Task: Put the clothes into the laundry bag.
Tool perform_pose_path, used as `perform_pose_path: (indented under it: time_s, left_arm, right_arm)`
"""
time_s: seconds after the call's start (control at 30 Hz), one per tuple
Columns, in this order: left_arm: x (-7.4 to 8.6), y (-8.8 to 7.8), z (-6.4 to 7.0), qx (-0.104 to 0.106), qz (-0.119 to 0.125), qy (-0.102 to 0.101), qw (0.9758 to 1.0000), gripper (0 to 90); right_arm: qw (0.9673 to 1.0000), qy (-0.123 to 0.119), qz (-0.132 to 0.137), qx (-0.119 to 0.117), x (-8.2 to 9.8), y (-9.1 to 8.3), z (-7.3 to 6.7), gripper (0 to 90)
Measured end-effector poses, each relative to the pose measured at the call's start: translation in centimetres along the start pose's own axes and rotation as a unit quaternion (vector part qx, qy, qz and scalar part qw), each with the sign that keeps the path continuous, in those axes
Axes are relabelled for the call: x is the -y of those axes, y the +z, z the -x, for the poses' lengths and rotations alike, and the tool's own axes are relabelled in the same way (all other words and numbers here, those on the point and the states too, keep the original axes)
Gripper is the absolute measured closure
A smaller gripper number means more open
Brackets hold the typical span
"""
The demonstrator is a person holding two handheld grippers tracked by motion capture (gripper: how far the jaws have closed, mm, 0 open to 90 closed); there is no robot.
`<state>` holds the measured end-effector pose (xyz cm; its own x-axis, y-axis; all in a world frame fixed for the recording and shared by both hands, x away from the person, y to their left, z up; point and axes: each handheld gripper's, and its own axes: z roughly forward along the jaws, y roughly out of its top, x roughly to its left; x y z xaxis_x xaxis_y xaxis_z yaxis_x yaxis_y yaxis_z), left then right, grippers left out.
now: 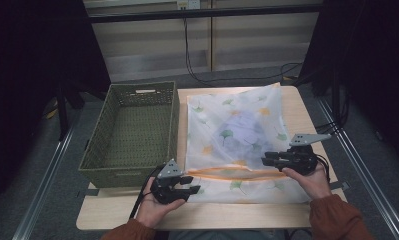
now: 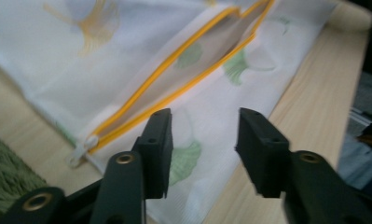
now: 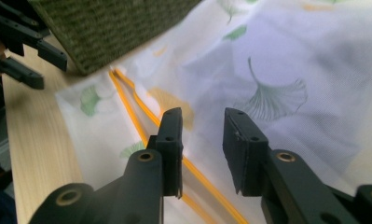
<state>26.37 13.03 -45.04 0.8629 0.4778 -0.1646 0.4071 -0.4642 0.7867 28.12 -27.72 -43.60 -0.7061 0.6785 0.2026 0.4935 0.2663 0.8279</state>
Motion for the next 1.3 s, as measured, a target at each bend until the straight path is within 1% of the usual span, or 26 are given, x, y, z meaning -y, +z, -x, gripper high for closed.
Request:
perform_pose_path:
  time_s: [0.07,0.13,0.3,0.37,0.4,0.43,0.5,0.53,0.6,0.63,0.7,0.73,0.77,0.8,0.87,0.93,0.97,1.0,1.03,1.1,1.13,1.17,1.2,1.23,1.27,1.3]
  left_arm:
    - [-0.3,-0.7,0.2,0.003,0.024,0.001,0.9997,47.1]
    - [-0.5,-1.4,0.3,-0.001,0.037,0.005,0.9993,44.1]
    - [-0.4,-2.8,0.6,-0.025,0.055,0.007,0.9982,31.4]
    - [-0.4,-3.5,0.6,-0.031,0.058,0.002,0.9978,29.4]
    - [-0.3,-3.8,0.6,-0.034,0.063,0.002,0.9975,28.3]
    - [-0.3,-4.2,0.6,-0.043,0.062,0.006,0.9971,27.8]
    - [-0.2,-5.1,0.5,-0.055,0.072,0.004,0.9959,25.7]
    - [-0.1,-5.6,0.4,-0.059,0.080,0.000,0.9951,25.3]
    - [0.2,-6.6,0.2,-0.073,0.091,-0.005,0.9932,25.3]
    - [0.4,-7.0,0.0,-0.077,0.098,-0.010,0.9922,25.3]
    - [0.8,-7.9,-0.2,-0.087,0.111,-0.025,0.9897,24.1]
    - [1.1,-8.2,-0.4,-0.085,0.117,-0.028,0.9891,21.5]
    - [1.4,-8.6,-0.4,-0.092,0.117,-0.031,0.9884,21.8]
    - [1.6,-9.0,-0.4,-0.097,0.120,-0.034,0.9875,21.7]
    - [2.1,-9.6,-0.3,-0.107,0.128,-0.031,0.9855,20.4]
    - [2.5,-10.1,-0.4,-0.120,0.129,-0.030,0.9839,20.2]
    - [2.7,-10.3,-0.4,-0.131,0.128,-0.028,0.9827,20.2]
    - [2.9,-10.4,-0.4,-0.141,0.125,-0.031,0.9816,20.2]
    - [3.1,-10.6,-0.5,-0.140,0.122,-0.033,0.9820,20.2]
    - [3.8,-10.9,-0.5,-0.149,0.123,-0.040,0.9804,20.3]
    - [4.2,-11.1,-0.5,-0.150,0.121,-0.040,0.9803,20.4]
    - [4.6,-11.3,-0.5,-0.154,0.122,-0.045,0.9794,21.1]
    - [5.0,-11.4,-0.4,-0.163,0.126,-0.054,0.9771,21.5]
    - [5.4,-11.6,-0.4,-0.163,0.127,-0.056,0.9769,21.4]
    - [5.6,-11.7,-0.4,-0.168,0.125,-0.059,0.9761,21.3]
    - [5.9,-11.8,-0.4,-0.176,0.125,-0.061,0.9744,21.3]
  right_arm:
    - [0.9998,0.003,0.019,0.002,-0.1,-0.7,-0.1,66.9]
    - [0.9995,0.004,0.031,0.009,0.0,-1.2,-0.3,64.5]
    - [0.9990,-0.002,0.041,0.018,0.1,-2.5,-1.0,59.1]
    - [0.9986,-0.004,0.047,0.022,0.0,-3.1,-1.3,55.6]
    - [0.9983,-0.009,0.051,0.028,0.0,-3.4,-1.4,54.1]
    - [0.9979,-0.010,0.054,0.033,0.1,-3.7,-1.5,54.0]
    - [0.9976,-0.011,0.059,0.034,0.1,-4.3,-1.7,52.9]
    - [0.9972,-0.014,0.063,0.040,0.2,-4.6,-1.8,52.3]
    - [0.9966,-0.011,0.071,0.039,0.3,-5.2,-2.0,51.1]
    - [0.9962,-0.011,0.074,0.044,0.5,-5.4,-2.1,50.5]
    - [0.9961,-0.010,0.074,0.046,0.8,-5.8,-2.3,49.5]
    - [0.9962,-0.011,0.069,0.052,0.9,-5.9,-2.3,49.3]
    - [0.9961,-0.011,0.070,0.052,1.1,-6.0,-2.4,49.0]
    - [0.9960,-0.009,0.071,0.053,1.3,-6.2,-2.5,48.5]
    - [0.9955,-0.004,0.077,0.054,1.7,-6.4,-2.7,48.1]
    - [0.9955,0.003,0.079,0.052,2.1,-6.5,-2.8,47.7]
    - [0.9954,0.003,0.079,0.055,2.3,-6.6,-2.9,47.4]
    - [0.9953,0.003,0.080,0.055,2.4,-6.6,-3.0,47.4]
    - [0.9951,0.004,0.081,0.057,2.6,-6.7,-3.0,47.3]
    - [0.9942,0.005,0.087,0.064,3.0,-6.9,-3.2,47.2]
    - [0.9935,0.006,0.092,0.067,3.2,-7.0,-3.2,47.2]
    - [0.9925,0.006,0.097,0.074,3.4,-7.1,-3.3,47.2]
    - [0.9919,0.008,0.101,0.076,3.6,-7.3,-3.3,47.2]
    - [0.9911,0.013,0.106,0.080,3.8,-7.4,-3.4,47.2]
    - [0.9907,0.013,0.108,0.082,4.1,-7.5,-3.3,47.2]
    - [0.9900,0.019,0.111,0.086,4.3,-7.6,-3.3,47.2]
